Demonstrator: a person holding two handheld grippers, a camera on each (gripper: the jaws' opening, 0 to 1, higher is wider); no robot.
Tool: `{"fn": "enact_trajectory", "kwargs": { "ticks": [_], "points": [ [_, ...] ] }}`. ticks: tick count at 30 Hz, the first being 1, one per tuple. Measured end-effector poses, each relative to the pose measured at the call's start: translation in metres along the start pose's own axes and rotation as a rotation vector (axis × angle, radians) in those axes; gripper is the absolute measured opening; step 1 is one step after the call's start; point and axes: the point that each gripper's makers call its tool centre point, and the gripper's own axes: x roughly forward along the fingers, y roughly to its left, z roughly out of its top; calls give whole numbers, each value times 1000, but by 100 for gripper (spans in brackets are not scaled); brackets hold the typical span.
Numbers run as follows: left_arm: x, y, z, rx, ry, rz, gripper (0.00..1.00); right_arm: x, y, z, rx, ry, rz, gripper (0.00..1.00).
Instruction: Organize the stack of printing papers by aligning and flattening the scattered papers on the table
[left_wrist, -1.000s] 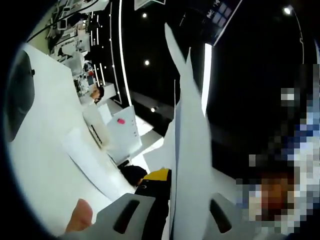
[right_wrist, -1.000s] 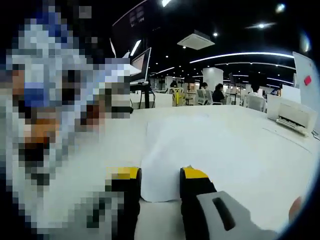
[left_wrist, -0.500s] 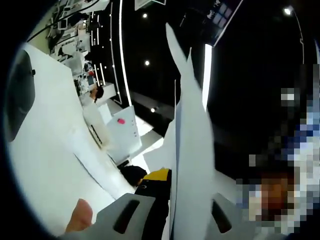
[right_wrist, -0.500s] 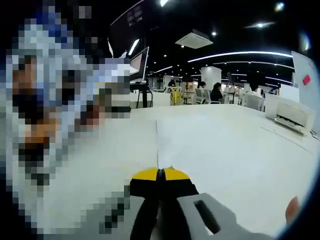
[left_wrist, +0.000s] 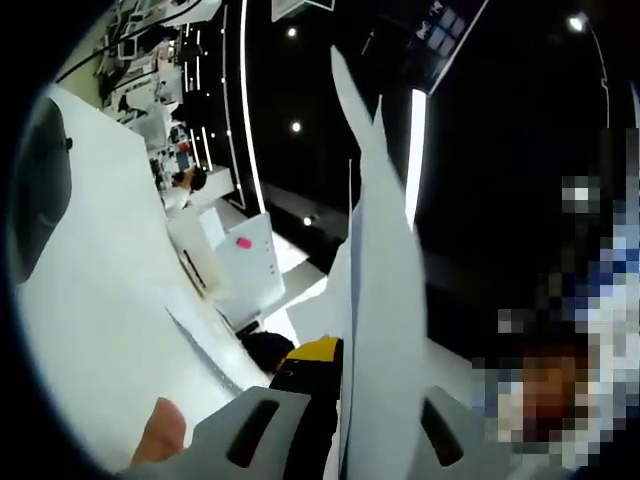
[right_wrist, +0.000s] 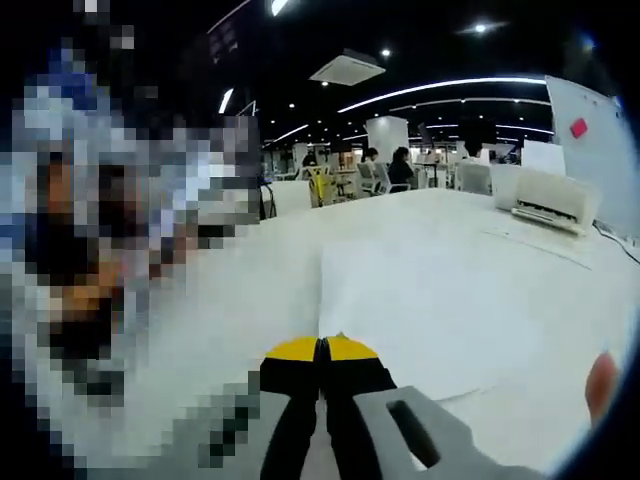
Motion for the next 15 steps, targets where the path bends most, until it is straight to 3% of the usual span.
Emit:
{"fn": "enact_trajectory", "kwargs": {
  "ticks": [7, 15],
  "points": [
    [1, 1, -1, -1, 3, 10, 6, -33, 2, 25, 33, -63, -7, 0],
    [1, 9, -1, 1, 8, 47, 6, -47, -4, 46, 47, -116, -24, 0]
  ]
}}
